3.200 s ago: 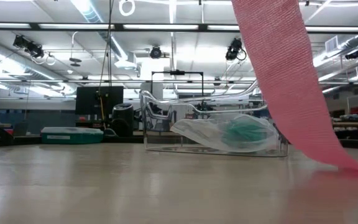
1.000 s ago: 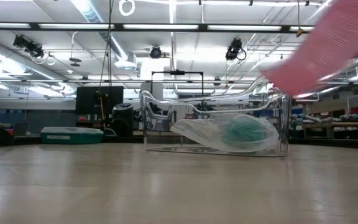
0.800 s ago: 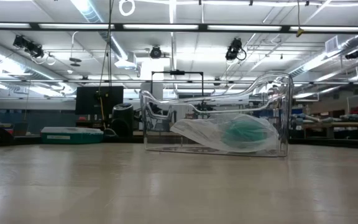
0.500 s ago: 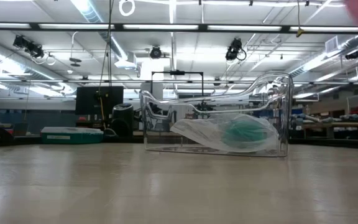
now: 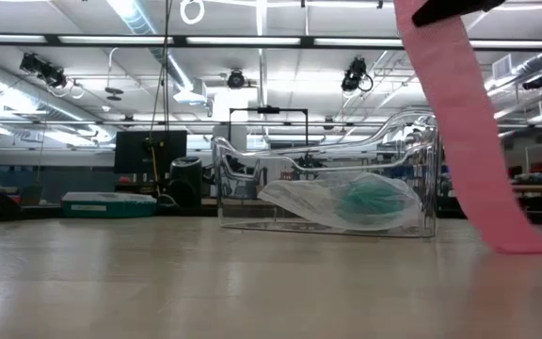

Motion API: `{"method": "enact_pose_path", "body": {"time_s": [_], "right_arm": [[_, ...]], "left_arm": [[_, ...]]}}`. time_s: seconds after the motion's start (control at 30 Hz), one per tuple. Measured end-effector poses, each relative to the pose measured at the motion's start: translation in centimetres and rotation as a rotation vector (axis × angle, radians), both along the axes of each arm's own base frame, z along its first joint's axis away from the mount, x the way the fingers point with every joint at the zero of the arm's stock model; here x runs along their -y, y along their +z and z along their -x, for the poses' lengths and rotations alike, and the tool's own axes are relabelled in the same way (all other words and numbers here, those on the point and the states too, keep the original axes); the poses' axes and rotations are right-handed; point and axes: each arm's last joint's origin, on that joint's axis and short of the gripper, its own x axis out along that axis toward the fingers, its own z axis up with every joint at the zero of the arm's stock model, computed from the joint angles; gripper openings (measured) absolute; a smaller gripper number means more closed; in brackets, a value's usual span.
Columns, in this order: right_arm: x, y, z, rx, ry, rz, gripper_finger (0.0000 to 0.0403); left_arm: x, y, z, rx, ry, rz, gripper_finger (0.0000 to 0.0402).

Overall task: Roll bandage
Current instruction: Roll the pink bandage

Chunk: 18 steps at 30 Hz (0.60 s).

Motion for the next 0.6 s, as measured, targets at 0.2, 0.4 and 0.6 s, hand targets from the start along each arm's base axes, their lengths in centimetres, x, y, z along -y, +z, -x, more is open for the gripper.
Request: {"method": "enact_pose_path", "body": {"time_s": [0.2,0.4,0.6], "right_arm": [[1.3,2.2,-0.4,0.091,-0.022,0.017,0.0000],[1.6,4.1,-1.8,0.172,0.057,0.050,0.0000],[1.7,4.5,-2.1,0.172,0.082,0.114,0.0000]], "left_arm": [[0.2,-2.4,-1.2,-0.054,-0.010,0.044,0.0023],[-0.6,-4.7,-3.0,-0.064,-0.085,0.131,0.0023],[-0.9,-6.0,-3.8,-0.098,-0.104,0.177,0.0023]]}}
